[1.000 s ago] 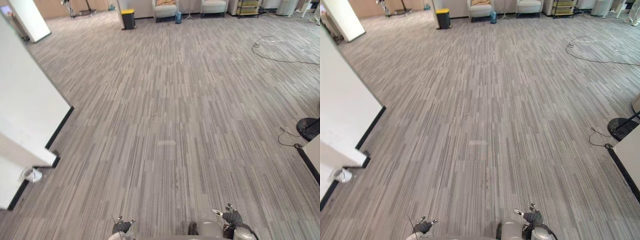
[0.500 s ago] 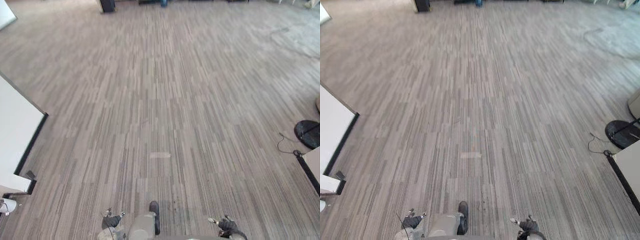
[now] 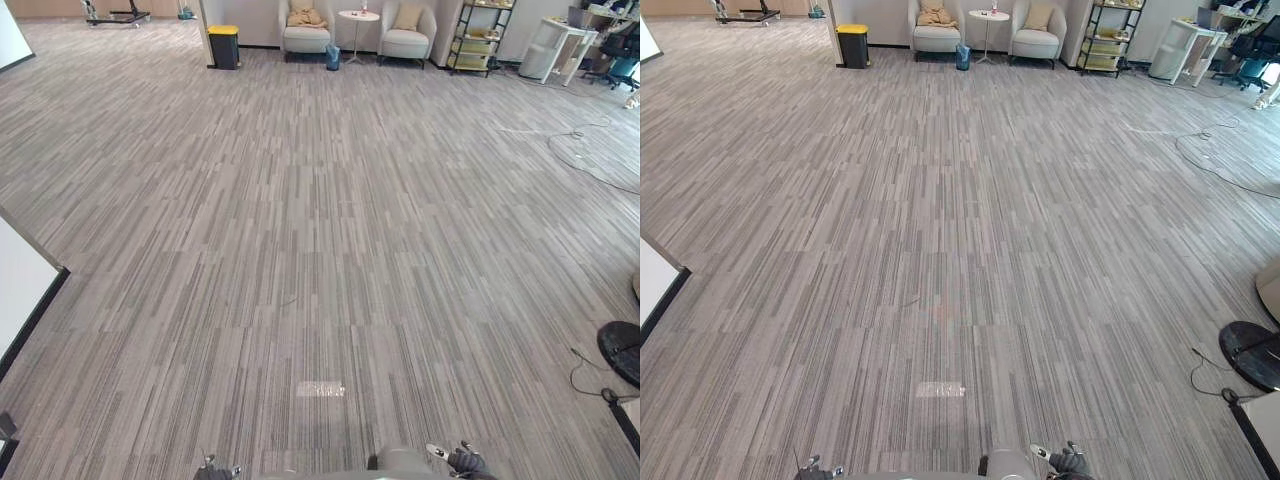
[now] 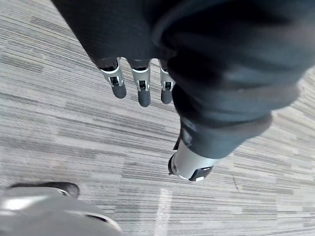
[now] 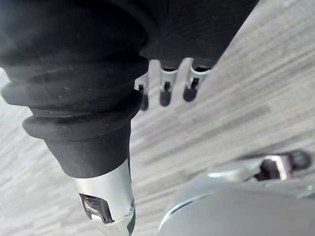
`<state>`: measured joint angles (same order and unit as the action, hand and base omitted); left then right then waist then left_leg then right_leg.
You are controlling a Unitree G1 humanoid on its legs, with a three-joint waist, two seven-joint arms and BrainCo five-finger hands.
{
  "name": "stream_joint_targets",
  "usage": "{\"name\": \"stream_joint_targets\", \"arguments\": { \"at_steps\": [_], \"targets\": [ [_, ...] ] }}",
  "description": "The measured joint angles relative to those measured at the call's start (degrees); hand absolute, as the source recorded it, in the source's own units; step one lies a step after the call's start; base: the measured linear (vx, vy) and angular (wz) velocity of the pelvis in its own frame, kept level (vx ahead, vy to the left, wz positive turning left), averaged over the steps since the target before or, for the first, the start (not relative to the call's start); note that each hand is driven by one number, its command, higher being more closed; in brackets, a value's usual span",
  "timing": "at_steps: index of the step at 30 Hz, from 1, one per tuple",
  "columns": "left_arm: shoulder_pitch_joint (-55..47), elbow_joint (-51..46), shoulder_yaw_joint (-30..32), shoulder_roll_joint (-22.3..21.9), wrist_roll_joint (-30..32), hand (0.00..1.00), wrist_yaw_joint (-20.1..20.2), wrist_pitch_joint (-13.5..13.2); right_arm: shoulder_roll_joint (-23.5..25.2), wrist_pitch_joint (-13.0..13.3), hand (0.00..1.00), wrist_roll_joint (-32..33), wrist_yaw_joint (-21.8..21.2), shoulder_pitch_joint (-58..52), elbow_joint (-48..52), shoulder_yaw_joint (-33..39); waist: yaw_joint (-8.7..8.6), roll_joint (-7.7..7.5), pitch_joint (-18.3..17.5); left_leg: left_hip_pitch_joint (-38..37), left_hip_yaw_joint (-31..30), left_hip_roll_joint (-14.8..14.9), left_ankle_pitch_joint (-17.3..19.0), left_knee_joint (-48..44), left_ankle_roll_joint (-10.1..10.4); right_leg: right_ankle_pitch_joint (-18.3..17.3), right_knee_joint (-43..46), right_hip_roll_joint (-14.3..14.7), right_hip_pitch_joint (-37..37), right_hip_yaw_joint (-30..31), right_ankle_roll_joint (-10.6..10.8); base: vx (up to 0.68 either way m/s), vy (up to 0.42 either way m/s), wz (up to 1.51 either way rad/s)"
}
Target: Organize washtable
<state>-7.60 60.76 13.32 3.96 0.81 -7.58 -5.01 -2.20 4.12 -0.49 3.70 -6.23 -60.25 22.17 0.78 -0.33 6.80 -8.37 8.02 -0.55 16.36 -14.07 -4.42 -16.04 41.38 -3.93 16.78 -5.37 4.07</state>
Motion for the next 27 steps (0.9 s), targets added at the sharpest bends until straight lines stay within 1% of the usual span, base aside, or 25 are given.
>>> {"name": "stream_joint_targets", "arguments": {
  "at_steps": [1, 2, 3, 4, 5, 6, 7, 8, 9, 10, 11, 12, 13, 14, 15, 16, 17, 18, 19, 20, 21, 22, 23, 25, 27],
  "targets": [
    [0.4, -0.3, 0.3, -0.6, 0.1, 0.0, 0.0, 0.0, -0.1, 0.0, 0.0, 0.0, 0.1, -0.4, 0.6, 0.0, -0.02, 0.58, 0.2, -0.7, -0.1, 0.7, 0.4, 0.2, 0.7, 0.4, -4.1, 0.2, 0.6, -0.4, -0.4, 0.53, -0.013, 0.42],
    [1.2, -1.0, 0.3, -1.4, 0.1, 0.0, -0.1, -0.3, -0.1, -0.1, 0.0, 0.0, 0.2, -1.3, 1.1, 0.0, 0.03, 1.43, 0.9, -2.2, -0.2, 2.0, 1.3, 0.1, 2.2, 2.5, -11.4, 0.2, 1.0, -0.9, -1.4, 0.5, -0.042, 0.34],
    [1.4, -1.6, 0.5, -1.9, 0.1, 0.0, -0.1, -0.4, -0.1, -0.4, 0.0, 0.0, 0.4, -2.0, 1.0, -0.2, 0.14, 1.57, 1.0, -3.9, -0.3, 3.0, 2.3, 0.0, 3.9, 5.6, -17.0, 0.4, 1.5, -0.8, -1.9, 0.52, -0.071, 0.3],
    [1.4, -1.9, 0.9, -2.2, 0.1, 0.0, -0.1, -0.5, -0.1, -0.5, 0.0, 0.0, 0.5, -2.3, 1.1, -0.4, 0.1, 1.51, 1.2, -4.6, -0.4, 3.5, 2.9, -0.1, 4.8, 7.4, -19.4, 0.4, 1.5, -0.6, -2.2, 0.55, -0.133, 0.17],
    [1.4, -2.0, 2.0, -2.3, 0.1, 0.0, -0.1, -0.5, 0.1, -0.6, 0.0, 0.0, 0.8, -3.2, 1.1, -1.6, 0.16, 0.87, 1.1, -6.3, -0.4, 4.1, 4.1, -0.4, 6.8, 10.7, -22.7, 0.3, 1.3, -0.5, -2.9, 0.57, -0.206, 0.07],
    [1.3, -2.0, 3.1, -2.2, 0.1, 0.0, -0.1, -0.5, 0.5, -0.6, 0.0, 0.0, 1.2, -3.8, 1.2, -2.2, 0.11, -0.2, 1.0, -7.7, -0.4, 4.1, 4.9, -1.0, 8.2, 13.3, -23.3, -0.3, 1.1, -0.2, -3.3, 0.71, -0.295, 0.07],
    [1.4, -1.7, 3.7, -2.8, 0.2, 0.0, -0.1, -0.4, 0.5, -0.6, 0.0, 0.1, 1.2, -4.2, 1.2, -2.2, 0.11, -0.42, 1.1, -9.9, -0.8, 5.3, 5.5, -1.7, 9.1, 16.7, -18.4, 0.0, 1.3, -0.3, -2.7, 0.61, -0.283, 0.05],
    [1.6, -1.7, 3.9, -3.4, 0.3, 0.0, -0.1, -0.4, 0.1, -0.7, 0.0, 0.0, 1.2, -4.2, 1.2, -2.4, 0.11, 0.21, 1.1, -10.2, -1.0, 6.5, 5.2, -2.7, 9.6, 15.0, -16.0, 0.8, 1.5, -0.9, -3.7, 0.68, -0.338, 0.16],
    [1.8, -1.9, 5.2, -5.2, 0.9, 0.0, 0.0, -0.5, -0.4, -0.7, 0.0, 0.0, 1.1, -4.5, 1.2, -2.4, -0.13, 1.45, 0.8, -8.9, -1.7, 8.2, 3.5, -7.3, 12.2, 10.9, -13.4, 2.0, 1.2, -2.0, -4.4, 0.43, -0.217, 0.15],
    [2.1, -2.0, 6.3, -6.3, 1.0, 0.0, 0.1, -0.5, -0.7, -0.7, 0.0, 0.0, 1.0, -4.5, 1.2, -2.5, -0.23, 1.98, 0.7, -7.3, -2.3, 9.4, 2.5, -11.2, 11.7, 9.7, -13.3, 2.5, 0.4, -2.7, -4.6, 0.7, -0.367, 0.17],
    [2.2, -2.9, 9.1, -7.7, 1.3, 0.0, 0.1, -0.4, -1.2, -0.8, 0.0, 0.0, 1.1, -4.5, 1.6, -2.5, -0.06, 3.07, 0.9, 0.1, -4.5, 11.7, -4.7, -27.7, 10.7, 7.7, -15.0, 4.5, -2.7, -3.6, -6.0, 0.56, -0.303, 0.1],
    [2.1, -3.6, 9.6, -7.6, 1.3, 0.0, 0.0, -0.5, -1.5, -0.9, 0.0, -0.1, 1.1, -4.4, 1.3, -2.6, -0.01, 3.3, 1.0, 6.1, -4.8, 15.0, -4.9, -39.1, 10.9, 7.4, -18.1, 6.0, -7.0, -4.1, -6.4, 0.64, -0.351, 0.11],
    [2.1, -4.1, 9.5, -7.6, 1.2, 0.0, 0.0, -0.5, -1.5, -0.9, 0.0, -0.1, 1.1, -4.3, 1.0, -2.7, -0.02, 3.03, 1.2, 7.3, -4.3, 15.8, -4.6, -41.0, 10.9, 7.4, -19.4, 6.2, -9.1, -4.5, -6.4, 0.42, -0.225, 0.14],
    [2.0, -5.2, 9.3, -7.3, 1.1, 0.0, 0.0, -0.6, -1.2, -0.9, 0.0, 0.0, 1.1, -4.3, 0.8, -3.0, 0.09, 2.18, 1.7, 8.8, -2.5, 16.6, -4.5, -40.9, 10.7, 7.4, -22.2, 6.0, -13.2, -4.5, -6.4, 0.35, -0.187, 0.12],
    [1.8, -5.4, 8.7, -7.0, 0.9, 0.0, -0.1, -0.7, -1.2, -0.8, 0.0, -0.1, 1.1, -4.2, 0.9, -3.1, 0.21, 1.48, 1.8, 10.0, -1.4, 16.6, -4.3, -37.7, 10.7, 7.4, -24.5, 5.8, -16.2, -4.2, -6.4, 0.31, -0.16, 0.06],
    [1.8, -5.5, 8.6, -7.1, 0.9, 0.0, -0.1, -0.7, -1.2, -0.8, 0.0, 0.0, 1.1, -4.1, 1.0, -3.2, 0.28, 1.59, 1.7, 10.4, -1.2, 16.6, -4.1, -36.1, 10.7, 7.4, -25.3, 5.7, -17.0, -4.1, -6.4, 0.25, -0.097, -0.06],
    [1.6, -5.7, 7.7, -7.3, 0.8, 0.0, -0.1, -0.8, -1.6, -0.7, 0.0, 0.0, 1.1, -3.5, 1.0, -3.5, 0.23, 2.05, 1.6, 11.6, -1.1, 16.6, -3.3, -31.2, 10.7, 7.4, -27.1, 5.7, -18.6, -3.7, -6.4, 0.22, -0.021, -0.17],
    [1.5, -5.7, 6.6, -7.2, 0.3, 0.0, -0.2, -1.2, -1.9, -0.6, 0.0, 0.0, 1.2, -2.9, 0.9, -3.9, 0.19, 2.28, 1.5, 12.2, -1.1, 16.3, -3.0, -21.8, 10.9, 7.4, -27.9, 5.6, -19.0, -3.2, -6.1, 0.22, 0.038, -0.21],
    [1.4, -5.7, 5.9, -7.1, -0.2, 0.0, -0.3, -1.5, -2.0, -0.5, 0.0, 0.1, 1.2, -2.7, 0.8, -4.1, 0.19, 2.44, 1.3, 11.8, -2.3, 15.3, -3.8, -10.7, 11.3, 7.1, -28.3, 5.4, -19.0, -2.8, -5.4, 0.15, 0.084, -0.18],
    [1.3, -5.6, 5.3, -7.1, -0.3, 0.0, -0.3, -1.7, -2.1, -0.4, 0.0, 0.1, 1.3, -2.7, 0.8, -4.2, 0.22, 2.65, 1.2, 11.8, -3.1, 14.8, -5.5, -6.0, 11.7, 7.0, -28.2, 5.4, -18.8, -2.6, -5.0, 0.13, 0.127, -0.22],
    [1.3, -5.6, 4.7, -7.0, -1.0, 0.0, -0.3, -1.9, -1.9, -0.4, 0.0, 0.1, 1.4, -2.6, 0.2, -4.4, 0.54, 2.41, 0.7, 10.8, -3.4, 13.6, -7.4, -4.0, 12.7, 6.7, -27.8, 4.6, -18.5, -1.7, -4.3, 0.14, 0.131, -0.14],
    [0.9, -5.4, 4.0, -6.1, -1.3, 0.0, -0.3, -2.1, -1.3, -0.4, 0.0, 0.1, 1.5, -2.6, 0.1, -5.1, 0.53, 1.09, -0.1, 9.7, -3.0, 12.0, -8.3, -0.8, 12.1, 6.8, -28.7, 3.3, -18.6, -1.2, -3.4, 0.14, 0.127, -0.08],
    [0.9, -4.8, 2.9, -5.3, -1.3, 0.0, -0.3, -2.2, -1.1, -0.3, 0.0, 0.1, 1.6, -3.0, -0.1, -5.2, 0.17, 0.44, -0.8, 9.5, -2.8, 11.3, -8.9, 0.3, 11.7, 7.2, -29.5, 2.5, -18.6, -1.2, -2.9, 0.16, 0.112, 0.07],
    [1.1, -3.9, 0.4, -4.1, -1.3, 0.0, -0.2, -2.4, -0.7, -0.1, 0.0, 0.0, 1.6, -3.0, -0.8, -5.3, 0.19, -0.11, -1.3, 9.6, -2.8, 9.9, -9.0, 0.7, 11.5, 7.8, -31.0, 1.3, -19.4, -1.0, -1.8, 0.16, 0.136, 0.05],
    [1.0, -3.8, -2.2, -3.3, -1.5, 0.0, 0.1, -2.6, -0.7, -0.1, 0.0, 0.0, 1.6, -3.0, -1.5, -5.4, 0.24, -0.46, -2.0, 9.1, -2.4, 8.6, -9.5, 2.4, 10.7, 8.4, -32.5, 0.7, -19.6, -0.7, -1.0, 0.07, 0.103, -0.02]
  ]
}}
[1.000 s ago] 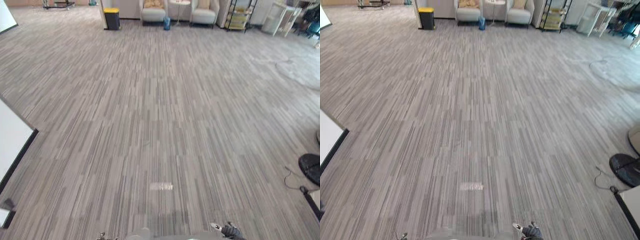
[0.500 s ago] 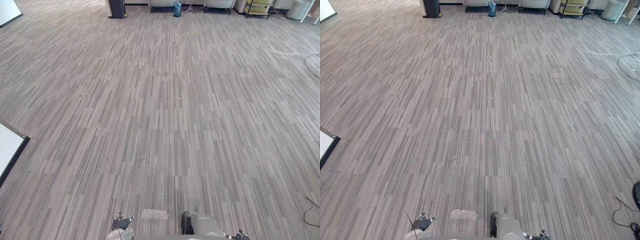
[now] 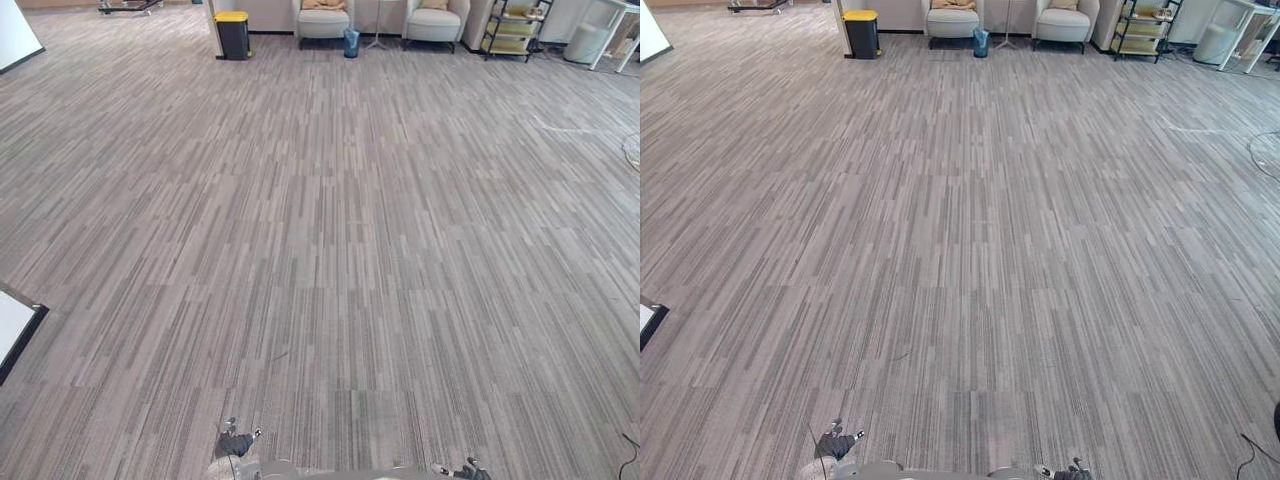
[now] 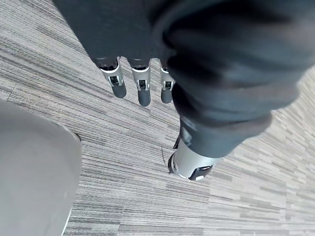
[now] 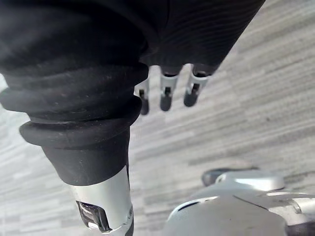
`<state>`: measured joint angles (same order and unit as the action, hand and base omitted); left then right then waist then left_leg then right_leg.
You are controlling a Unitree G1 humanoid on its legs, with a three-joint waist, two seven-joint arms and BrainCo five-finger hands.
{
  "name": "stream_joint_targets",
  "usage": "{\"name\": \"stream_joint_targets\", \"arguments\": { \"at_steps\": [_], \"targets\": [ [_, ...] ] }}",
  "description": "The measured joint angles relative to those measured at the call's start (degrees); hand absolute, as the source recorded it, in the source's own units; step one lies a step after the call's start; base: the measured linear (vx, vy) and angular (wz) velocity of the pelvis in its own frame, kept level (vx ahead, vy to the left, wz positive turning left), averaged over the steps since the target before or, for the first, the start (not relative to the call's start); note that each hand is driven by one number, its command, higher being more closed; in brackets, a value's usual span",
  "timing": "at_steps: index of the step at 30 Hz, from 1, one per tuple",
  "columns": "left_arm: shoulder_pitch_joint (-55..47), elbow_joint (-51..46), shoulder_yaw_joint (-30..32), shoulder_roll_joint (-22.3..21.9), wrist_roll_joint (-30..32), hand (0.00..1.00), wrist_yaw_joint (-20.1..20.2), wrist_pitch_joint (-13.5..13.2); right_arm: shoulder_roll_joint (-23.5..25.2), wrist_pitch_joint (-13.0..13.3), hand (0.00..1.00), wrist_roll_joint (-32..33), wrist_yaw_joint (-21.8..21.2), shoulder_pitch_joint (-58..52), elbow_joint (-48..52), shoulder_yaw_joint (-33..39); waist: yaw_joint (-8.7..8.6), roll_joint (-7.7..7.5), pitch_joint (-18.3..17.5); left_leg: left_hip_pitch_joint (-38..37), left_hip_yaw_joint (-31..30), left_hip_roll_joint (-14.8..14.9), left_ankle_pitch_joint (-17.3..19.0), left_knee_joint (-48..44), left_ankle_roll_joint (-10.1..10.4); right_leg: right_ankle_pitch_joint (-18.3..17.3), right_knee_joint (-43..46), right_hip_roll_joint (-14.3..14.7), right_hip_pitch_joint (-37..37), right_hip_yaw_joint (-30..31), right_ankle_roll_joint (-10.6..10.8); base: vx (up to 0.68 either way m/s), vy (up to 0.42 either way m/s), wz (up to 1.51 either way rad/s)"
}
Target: Organize washtable
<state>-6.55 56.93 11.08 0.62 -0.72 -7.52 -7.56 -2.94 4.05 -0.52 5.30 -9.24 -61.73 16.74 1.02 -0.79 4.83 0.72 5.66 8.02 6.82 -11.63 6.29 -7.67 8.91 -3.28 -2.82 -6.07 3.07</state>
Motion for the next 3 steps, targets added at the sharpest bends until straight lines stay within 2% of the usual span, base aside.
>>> {"name": "stream_joint_targets", "arguments": {
  "at_steps": [3],
  "targets": [
    [-0.2, 0.4, -2.9, 0.9, -1.1, 0.0, 1.4, -0.9, -0.4, 0.2, 0.0, -0.2, 0.0, 0.0, -0.1, -1.3, 0.2, -0.12, -0.1, -2.2, 2.6, -1.1, -1.6, 4.4, -0.9, 0.9, -1.2, -0.9, 0.5, 2.3, 0.8, 0.02, 0.073, -0.28]
  ]
}}
